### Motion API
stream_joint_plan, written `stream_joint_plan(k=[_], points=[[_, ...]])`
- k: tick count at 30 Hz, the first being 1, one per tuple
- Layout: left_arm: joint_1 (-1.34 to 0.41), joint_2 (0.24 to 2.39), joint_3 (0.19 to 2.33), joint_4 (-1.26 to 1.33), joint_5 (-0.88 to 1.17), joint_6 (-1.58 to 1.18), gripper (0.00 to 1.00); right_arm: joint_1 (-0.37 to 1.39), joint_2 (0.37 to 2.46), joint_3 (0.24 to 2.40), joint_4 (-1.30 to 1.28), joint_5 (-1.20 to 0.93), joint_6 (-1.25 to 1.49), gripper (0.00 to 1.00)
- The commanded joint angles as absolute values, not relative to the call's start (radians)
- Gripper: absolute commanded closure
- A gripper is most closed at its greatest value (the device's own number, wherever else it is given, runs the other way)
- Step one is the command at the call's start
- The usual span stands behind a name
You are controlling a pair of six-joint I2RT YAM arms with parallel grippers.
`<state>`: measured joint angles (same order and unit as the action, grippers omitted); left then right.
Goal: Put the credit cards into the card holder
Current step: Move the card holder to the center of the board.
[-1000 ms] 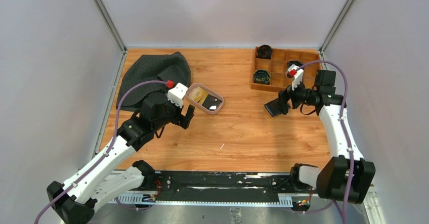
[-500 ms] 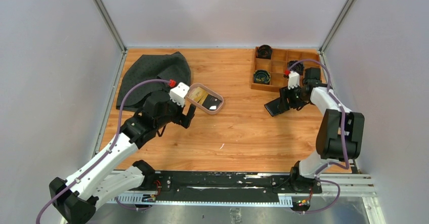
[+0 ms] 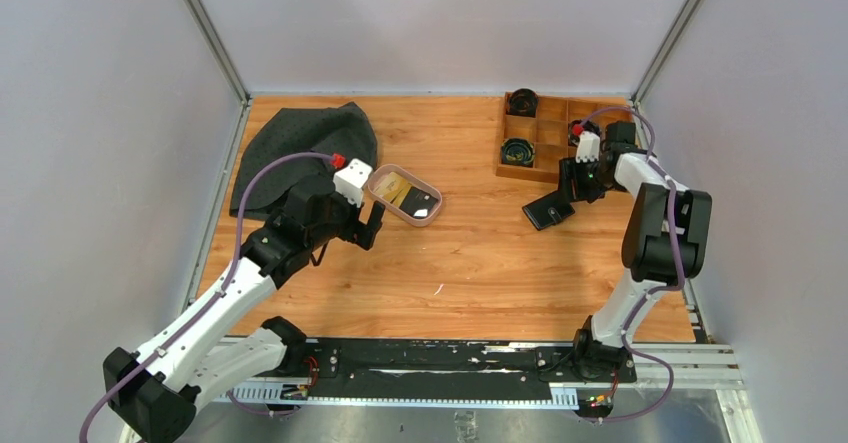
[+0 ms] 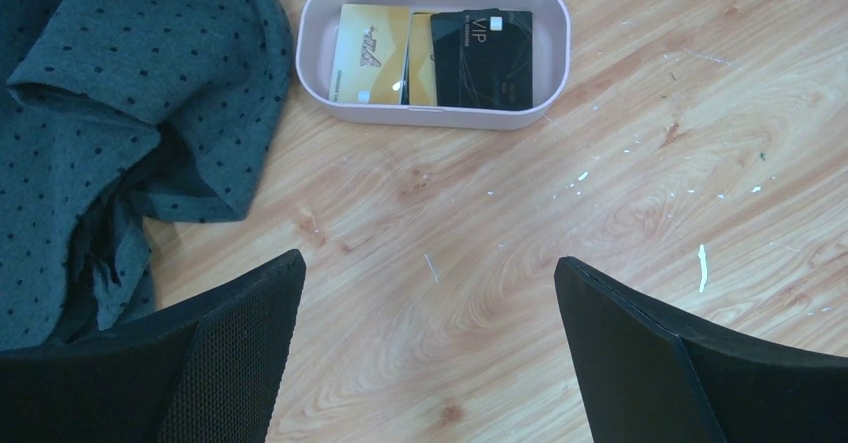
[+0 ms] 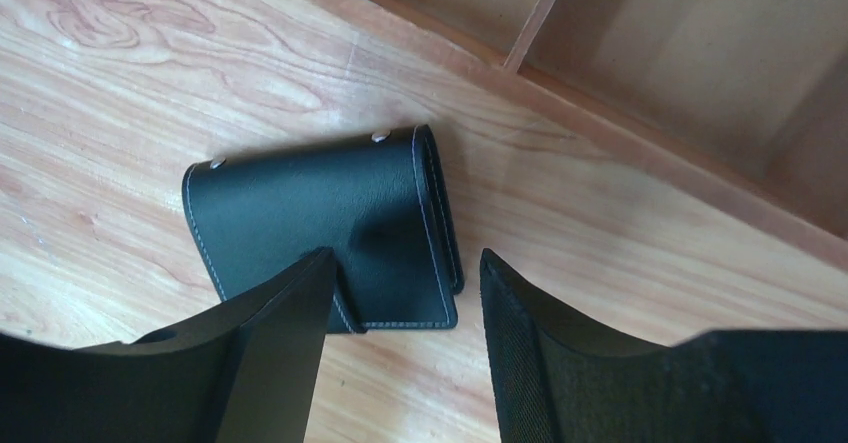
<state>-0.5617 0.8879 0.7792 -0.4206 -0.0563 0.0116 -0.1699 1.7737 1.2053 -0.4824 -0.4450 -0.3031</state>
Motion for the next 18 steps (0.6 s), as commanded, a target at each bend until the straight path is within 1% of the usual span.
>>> stream_joint_plan(k=[1,5,9,13,14,18], points=[[-0.548,0.889,0.778,-0.404,-0.037,0.006,0.00,-0.198,1.850,1.242,-0.531,-0.538,-0.263,0.41],[-0.541,0.892,0.778,-0.403,-0.029,0.005,0.00,-0.214,1.885,1.258,-0.541,-0.572,-0.252,0.42],[-0.537,0.895,0.778,-0.403,-0.018,0.004,0.00,-0.216,1.904,1.253,-0.558,-0.633,-0.264,0.51],[-0.534,0.891,0.778,-0.400,-0.007,0.005,0.00,-0.214,1.921,1.246,-0.584,-0.700,-0.283,0.67],[-0.534,0.889,0.778,-0.399,-0.006,0.005,0.00,-0.213,1.924,1.244,-0.593,-0.718,-0.291,0.73],[-0.533,0.883,0.773,-0.384,0.087,0.005,0.00,-0.201,1.923,1.228,-0.631,-0.794,-0.333,0.90]])
